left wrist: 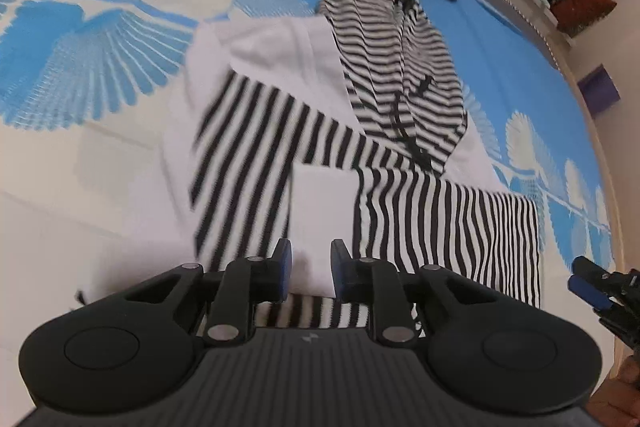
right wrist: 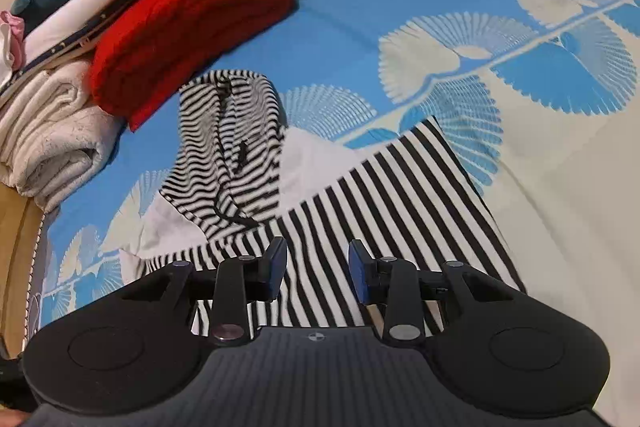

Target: Fold small clothes

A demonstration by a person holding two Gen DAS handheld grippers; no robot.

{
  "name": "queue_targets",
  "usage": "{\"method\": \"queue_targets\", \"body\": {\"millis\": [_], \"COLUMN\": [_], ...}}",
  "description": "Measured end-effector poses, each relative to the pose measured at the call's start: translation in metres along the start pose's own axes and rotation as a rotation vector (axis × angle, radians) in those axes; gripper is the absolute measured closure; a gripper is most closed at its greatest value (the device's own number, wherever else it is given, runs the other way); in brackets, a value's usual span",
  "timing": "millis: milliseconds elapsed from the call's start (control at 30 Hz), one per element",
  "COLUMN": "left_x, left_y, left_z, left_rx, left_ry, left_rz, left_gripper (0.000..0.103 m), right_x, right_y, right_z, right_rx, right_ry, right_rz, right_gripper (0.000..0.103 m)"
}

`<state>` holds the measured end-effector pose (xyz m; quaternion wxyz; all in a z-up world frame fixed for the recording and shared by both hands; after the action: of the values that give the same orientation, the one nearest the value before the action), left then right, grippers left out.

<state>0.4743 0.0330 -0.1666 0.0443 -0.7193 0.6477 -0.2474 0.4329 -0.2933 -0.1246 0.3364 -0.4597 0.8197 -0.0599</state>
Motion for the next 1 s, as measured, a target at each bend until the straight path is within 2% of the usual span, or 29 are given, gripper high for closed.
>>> {"method": "queue_targets", "body": {"millis": [100,267,400,467,533,567,700,800,867,933,1000], "left_x": [0.001,-0.008,-0.006,-0.002,0.003,0.004,0.006,0.000,-0.012,-0.031,-0.048], "left_y": [0.006,0.022,0.022,0.021,0.020,0.018,-0.006,-0.021,-0.022,-0.016,-0.007], "left_z": [0.016,0.043,0.048,0.047,0.045,0.042,0.007,-0.022,-0.031,-0.032,-0.030], "left_rx": [-0.025,-0.098,-0.081,-0.074,-0.068,-0.054,0.084,0.154,0.153,0.106,0.043], "left_ry": [0.008,-0.034,-0.044,-0.049,-0.043,-0.058,-0.105,-0.093,-0.142,-0.199,-0.215], "left_rz": [-0.004,-0.013,0.008,0.032,0.058,0.074,0.150,0.122,0.115,0.100,0.067], "left_gripper": [0.076,0.069,0.069,0.073,0.098,0.101,0.102,0.102,0.102,0.102,0.102], "right_x": [0.005,0.014,0.019,0.021,0.024,0.026,0.040,0.045,0.046,0.048,0.050], "right_y": [-0.003,-0.009,-0.012,-0.016,-0.021,-0.023,-0.031,-0.026,-0.013,-0.001,0.010], "right_z": [-0.003,-0.010,-0.012,-0.015,-0.017,-0.017,-0.017,-0.011,0.000,0.012,0.021], "right_rx": [-0.006,-0.004,-0.016,-0.010,-0.001,0.004,0.022,0.001,-0.056,-0.112,-0.141], "right_ry": [0.004,0.006,0.005,0.007,0.015,0.021,0.058,0.068,0.052,0.051,0.065], "right_rz": [0.011,0.023,0.044,0.049,0.062,0.073,0.126,0.176,0.221,0.275,0.300], "right_gripper": [0.067,0.067,0.067,0.067,0.067,0.067,0.067,0.066,0.066,0.066,0.066]}}
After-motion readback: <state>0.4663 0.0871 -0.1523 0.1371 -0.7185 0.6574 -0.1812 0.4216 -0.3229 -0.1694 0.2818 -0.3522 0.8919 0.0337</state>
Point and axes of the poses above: each gripper's, at about its wrist camera, not at the fingertips, and z roughly the way its jaws point, x to its right, y to its underside, the point moved 10 cm from there along z, roughly the way its jaws point, and after that the axes turned 7 degrees about z, right-handed, at the moved point
